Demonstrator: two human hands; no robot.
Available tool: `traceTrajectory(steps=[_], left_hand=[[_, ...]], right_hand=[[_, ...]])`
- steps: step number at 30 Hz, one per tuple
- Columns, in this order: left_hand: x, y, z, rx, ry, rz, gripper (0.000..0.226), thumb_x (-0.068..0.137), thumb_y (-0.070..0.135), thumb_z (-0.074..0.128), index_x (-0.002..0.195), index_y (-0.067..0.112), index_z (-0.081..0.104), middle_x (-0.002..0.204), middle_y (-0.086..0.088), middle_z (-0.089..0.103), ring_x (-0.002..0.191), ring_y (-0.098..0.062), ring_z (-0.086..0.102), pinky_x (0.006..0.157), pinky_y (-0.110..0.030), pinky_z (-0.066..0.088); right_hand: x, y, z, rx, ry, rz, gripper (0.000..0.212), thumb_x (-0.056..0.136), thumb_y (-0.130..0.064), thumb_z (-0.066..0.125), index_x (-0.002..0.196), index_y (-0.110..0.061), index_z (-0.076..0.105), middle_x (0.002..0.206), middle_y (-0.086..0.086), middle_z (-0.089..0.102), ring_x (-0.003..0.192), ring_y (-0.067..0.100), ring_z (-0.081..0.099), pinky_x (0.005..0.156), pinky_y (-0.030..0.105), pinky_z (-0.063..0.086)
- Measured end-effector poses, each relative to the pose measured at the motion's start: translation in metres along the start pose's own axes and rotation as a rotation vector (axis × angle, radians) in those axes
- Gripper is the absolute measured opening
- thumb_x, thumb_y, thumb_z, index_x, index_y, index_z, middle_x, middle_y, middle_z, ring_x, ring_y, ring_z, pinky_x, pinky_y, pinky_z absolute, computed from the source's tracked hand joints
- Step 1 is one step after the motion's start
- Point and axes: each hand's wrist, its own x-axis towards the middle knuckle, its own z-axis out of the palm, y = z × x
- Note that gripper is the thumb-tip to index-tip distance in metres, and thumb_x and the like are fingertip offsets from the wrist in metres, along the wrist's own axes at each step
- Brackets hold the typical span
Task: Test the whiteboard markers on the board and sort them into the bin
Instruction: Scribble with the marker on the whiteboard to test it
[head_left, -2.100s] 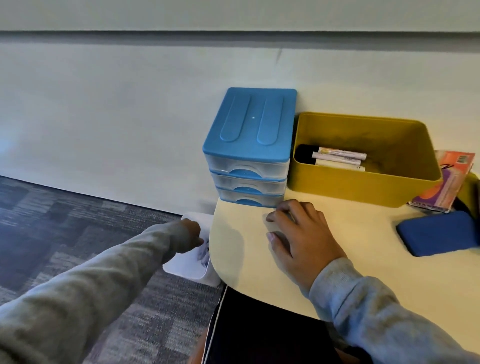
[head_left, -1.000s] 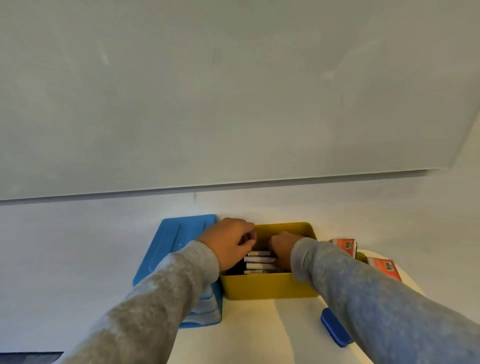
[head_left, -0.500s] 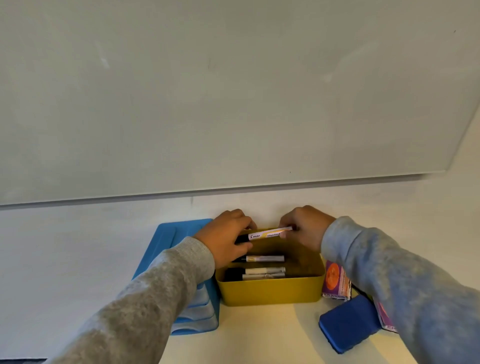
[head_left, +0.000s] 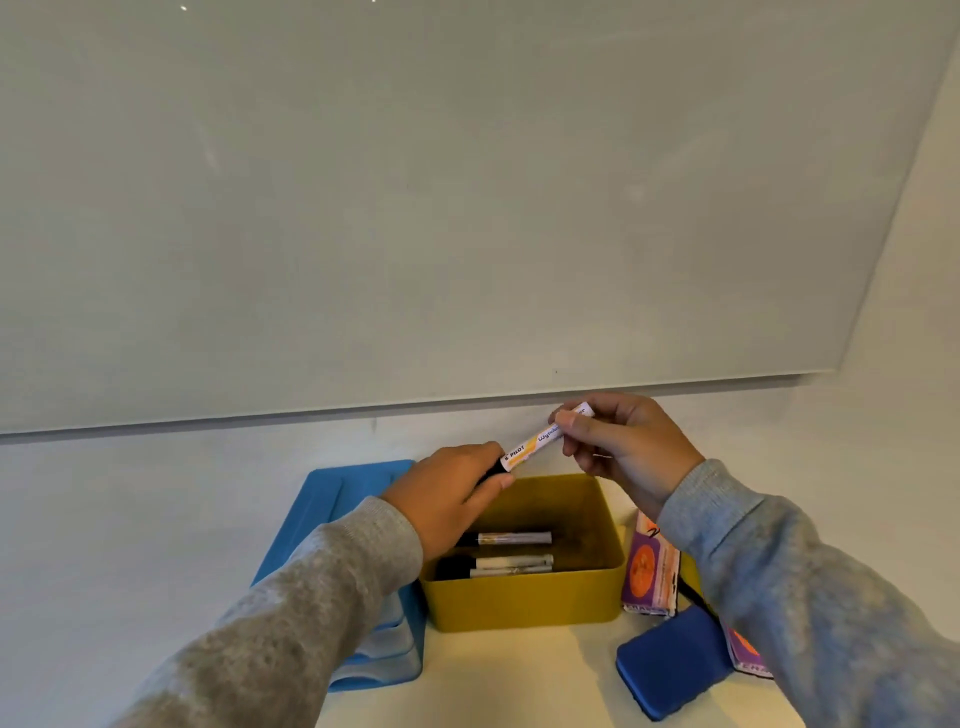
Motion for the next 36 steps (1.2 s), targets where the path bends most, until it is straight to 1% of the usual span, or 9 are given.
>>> traceTrajectory(steps=[5, 9, 12, 15, 18, 22, 27, 30, 36], left_hand=[[-0.014, 0.023, -0.01, -0.076, 0.156, 0.033, 0.031, 0.103, 0.046, 0.031, 0.105, 0.025, 0.054, 0.081, 0.008, 0.057, 0.072, -0.011, 0.055, 0.068, -0.036, 0.05], [-0.033, 0.045, -0.022, -0.171, 0.233, 0.065, 0.04, 0.1, 0.054, 0.027, 0.097, 0.027, 0.057, 0.067, 0.008, 0.054, 0.061, -0.01, 0.052, 0.056, -0.024, 0.041], [-0.053, 0.062, -0.022, -0.292, 0.224, 0.092, 0.031, 0.101, 0.052, 0.039, 0.085, 0.032, 0.055, 0.062, 0.01, 0.053, 0.057, -0.011, 0.052, 0.052, -0.019, 0.037], [-0.07, 0.071, -0.025, -0.398, 0.228, 0.094, 0.034, 0.095, 0.056, 0.044, 0.092, 0.027, 0.061, 0.067, 0.002, 0.061, 0.057, -0.016, 0.057, 0.053, -0.035, 0.047], [-0.083, 0.071, -0.034, -0.479, 0.2, 0.085, 0.035, 0.094, 0.057, 0.045, 0.103, 0.028, 0.062, 0.08, -0.002, 0.067, 0.07, -0.024, 0.063, 0.064, -0.048, 0.051], [-0.096, 0.069, -0.036, -0.401, 0.224, 0.08, 0.035, 0.096, 0.057, 0.04, 0.103, 0.029, 0.061, 0.08, 0.002, 0.066, 0.072, -0.021, 0.063, 0.063, -0.045, 0.051], [-0.097, 0.08, -0.031, -0.34, 0.205, 0.109, 0.042, 0.097, 0.055, 0.037, 0.1, 0.021, 0.062, 0.069, 0.005, 0.058, 0.062, -0.016, 0.055, 0.053, -0.026, 0.041], [-0.098, 0.082, -0.03, -0.306, 0.189, 0.128, 0.04, 0.099, 0.055, 0.034, 0.1, 0.024, 0.059, 0.067, 0.01, 0.054, 0.06, -0.014, 0.053, 0.053, -0.019, 0.036], [-0.103, 0.084, -0.029, -0.055, 0.212, 0.104, 0.042, 0.097, 0.065, 0.015, 0.095, 0.036, 0.045, 0.067, 0.013, 0.049, 0.058, -0.009, 0.051, 0.053, -0.025, 0.041]], right_hand=[[-0.013, -0.005, 0.017, 0.108, -0.041, 0.005, 0.011, 0.09, -0.014, 0.071, 0.09, -0.003, 0.074, 0.065, 0.008, 0.059, 0.056, 0.018, 0.049, 0.052, 0.026, 0.034], [-0.028, -0.018, 0.023, 0.174, -0.115, -0.003, 0.015, 0.083, -0.016, 0.076, 0.084, -0.003, 0.07, 0.062, 0.01, 0.054, 0.052, 0.017, 0.041, 0.049, 0.027, 0.025], [-0.046, -0.023, 0.032, 0.126, -0.209, -0.037, 0.022, 0.082, -0.021, 0.071, 0.076, -0.002, 0.063, 0.063, 0.014, 0.049, 0.051, 0.017, 0.039, 0.049, 0.028, 0.021], [-0.062, -0.029, 0.04, 0.115, -0.235, -0.099, 0.025, 0.085, -0.021, 0.068, 0.075, 0.001, 0.061, 0.063, 0.014, 0.048, 0.05, 0.018, 0.038, 0.048, 0.027, 0.023], [-0.071, -0.036, 0.044, 0.116, -0.237, -0.121, 0.025, 0.086, -0.022, 0.067, 0.074, 0.0, 0.061, 0.061, 0.014, 0.05, 0.047, 0.017, 0.037, 0.046, 0.026, 0.023], [-0.077, -0.035, 0.053, 0.124, -0.227, -0.115, 0.028, 0.087, -0.02, 0.067, 0.07, -0.002, 0.055, 0.056, 0.013, 0.046, 0.041, 0.016, 0.032, 0.043, 0.022, 0.022], [-0.086, -0.034, 0.065, 0.094, -0.15, -0.142, 0.039, 0.09, -0.02, 0.069, 0.061, -0.006, 0.047, 0.045, 0.009, 0.038, 0.036, 0.016, 0.028, 0.042, 0.019, 0.022], [-0.094, -0.04, 0.065, 0.089, -0.102, -0.152, 0.037, 0.083, -0.026, 0.066, 0.059, -0.005, 0.048, 0.044, 0.01, 0.038, 0.035, 0.014, 0.03, 0.039, 0.015, 0.025], [-0.098, -0.037, 0.068, 0.108, -0.097, -0.15, 0.038, 0.086, -0.024, 0.067, 0.056, -0.01, 0.048, 0.042, 0.008, 0.039, 0.034, 0.012, 0.03, 0.039, 0.015, 0.025]])
